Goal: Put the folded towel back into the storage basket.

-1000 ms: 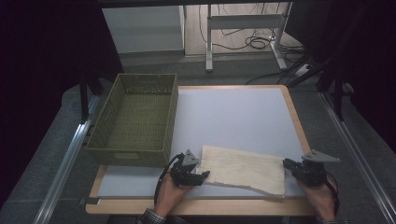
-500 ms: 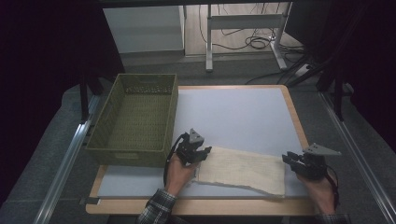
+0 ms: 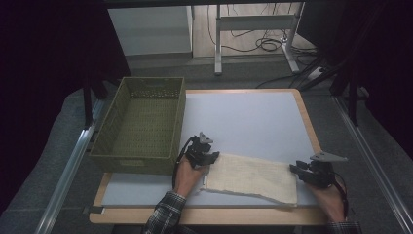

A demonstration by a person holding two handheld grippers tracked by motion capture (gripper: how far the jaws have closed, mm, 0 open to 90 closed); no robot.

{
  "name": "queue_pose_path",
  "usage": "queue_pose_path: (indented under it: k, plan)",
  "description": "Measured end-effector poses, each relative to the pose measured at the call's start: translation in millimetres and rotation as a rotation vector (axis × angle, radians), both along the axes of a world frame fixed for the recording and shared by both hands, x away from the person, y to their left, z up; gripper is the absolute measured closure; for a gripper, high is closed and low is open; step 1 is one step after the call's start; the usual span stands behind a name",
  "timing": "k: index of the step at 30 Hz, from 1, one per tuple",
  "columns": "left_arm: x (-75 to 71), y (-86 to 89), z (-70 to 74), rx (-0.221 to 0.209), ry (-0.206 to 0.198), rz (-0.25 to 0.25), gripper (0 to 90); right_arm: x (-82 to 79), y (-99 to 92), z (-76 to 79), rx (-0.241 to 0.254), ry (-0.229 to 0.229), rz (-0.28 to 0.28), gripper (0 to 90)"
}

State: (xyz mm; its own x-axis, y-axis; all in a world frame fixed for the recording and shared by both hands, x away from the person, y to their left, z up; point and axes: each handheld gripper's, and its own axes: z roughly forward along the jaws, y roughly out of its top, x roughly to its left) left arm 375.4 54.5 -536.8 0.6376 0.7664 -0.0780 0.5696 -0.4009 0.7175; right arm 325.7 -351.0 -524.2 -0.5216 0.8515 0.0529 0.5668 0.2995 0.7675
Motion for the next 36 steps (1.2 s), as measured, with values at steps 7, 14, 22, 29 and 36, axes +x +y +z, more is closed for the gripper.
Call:
queue_pose_path:
  k: [7, 14, 22, 29, 36]
  plan:
    - [-6.4, 1.3, -1.4, -0.040, -0.004, -0.041, 84.2, 0.8, 9.8, 3.9, -0.063, -0.001, 0.024, 86.9]
    - [-13.3, 6.8, 4.4, -0.059, -0.051, -0.018, 84.6, 25.2, 14.3, 17.9, -0.082, -0.030, 0.028, 86.8]
    - [-20.7, 10.5, 6.5, -0.009, -0.072, 0.007, 83.7, 72.3, 28.8, 21.6, -0.126, -0.035, 0.039, 86.8]
    - [-18.5, 12.7, 2.2, -0.007, -0.050, 0.034, 77.3, 89.3, 38.5, 15.7, -0.135, -0.005, 0.034, 85.8]
    - [-19.5, 17.0, 3.5, -0.038, -0.061, 0.044, 71.7, 80.7, 27.7, 24.4, -0.054, -0.015, 0.025, 76.7]
